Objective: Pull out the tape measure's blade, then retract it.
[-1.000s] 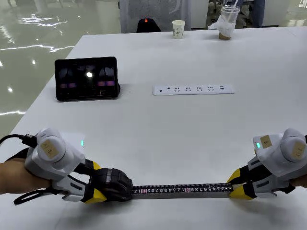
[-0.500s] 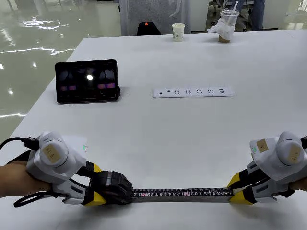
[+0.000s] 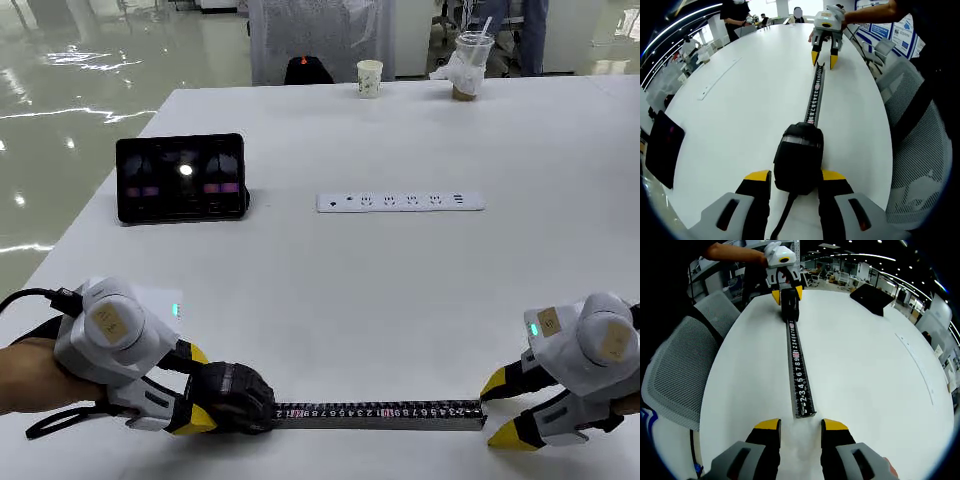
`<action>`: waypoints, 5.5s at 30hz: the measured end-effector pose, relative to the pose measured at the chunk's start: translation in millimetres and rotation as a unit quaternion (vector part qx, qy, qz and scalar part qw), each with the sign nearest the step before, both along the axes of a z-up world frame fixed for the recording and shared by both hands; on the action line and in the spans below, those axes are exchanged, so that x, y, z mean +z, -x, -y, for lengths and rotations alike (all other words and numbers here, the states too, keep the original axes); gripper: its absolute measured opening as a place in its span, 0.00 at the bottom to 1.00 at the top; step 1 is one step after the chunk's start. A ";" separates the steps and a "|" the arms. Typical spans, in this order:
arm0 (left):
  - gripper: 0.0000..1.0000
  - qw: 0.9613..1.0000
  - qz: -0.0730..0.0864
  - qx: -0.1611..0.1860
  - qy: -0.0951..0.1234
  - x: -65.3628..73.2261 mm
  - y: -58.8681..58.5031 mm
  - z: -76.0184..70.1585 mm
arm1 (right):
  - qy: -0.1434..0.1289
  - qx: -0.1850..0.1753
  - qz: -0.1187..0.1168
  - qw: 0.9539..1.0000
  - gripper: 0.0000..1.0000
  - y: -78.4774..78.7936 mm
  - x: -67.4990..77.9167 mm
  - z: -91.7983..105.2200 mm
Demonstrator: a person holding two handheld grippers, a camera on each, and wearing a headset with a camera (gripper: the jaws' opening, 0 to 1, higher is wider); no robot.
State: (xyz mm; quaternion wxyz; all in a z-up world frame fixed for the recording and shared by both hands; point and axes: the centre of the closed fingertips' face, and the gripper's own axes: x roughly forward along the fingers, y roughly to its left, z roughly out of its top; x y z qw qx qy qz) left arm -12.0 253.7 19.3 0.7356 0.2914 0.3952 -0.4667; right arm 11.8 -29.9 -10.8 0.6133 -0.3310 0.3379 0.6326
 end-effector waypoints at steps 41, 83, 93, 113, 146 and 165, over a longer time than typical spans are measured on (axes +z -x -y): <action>0.84 0.982 0.018 0.170 0.078 17.8 68.0 3.4 | -0.060 -0.171 -0.011 0.983 0.81 65.6 23.7 19.3; 0.99 0.926 0.074 0.335 0.161 37.9 101.0 18.3 | -0.136 -0.328 0.027 0.934 0.99 96.2 55.7 -4.8; 0.99 0.919 0.073 0.349 0.168 39.4 106.5 28.4 | -0.153 -0.357 0.042 0.920 0.99 100.6 64.8 -10.4; 0.99 0.903 0.089 0.387 0.163 40.2 108.6 30.5 | -0.162 -0.383 0.041 0.908 0.99 104.2 67.6 -13.7; 0.99 0.897 0.095 0.401 0.161 34.0 93.8 37.2 | -0.144 -0.340 0.021 0.929 0.96 104.5 54.2 -10.3; 0.99 0.896 0.088 0.407 0.157 27.1 81.1 36.8 | -0.099 -0.268 0.009 0.958 0.93 98.3 39.4 -2.7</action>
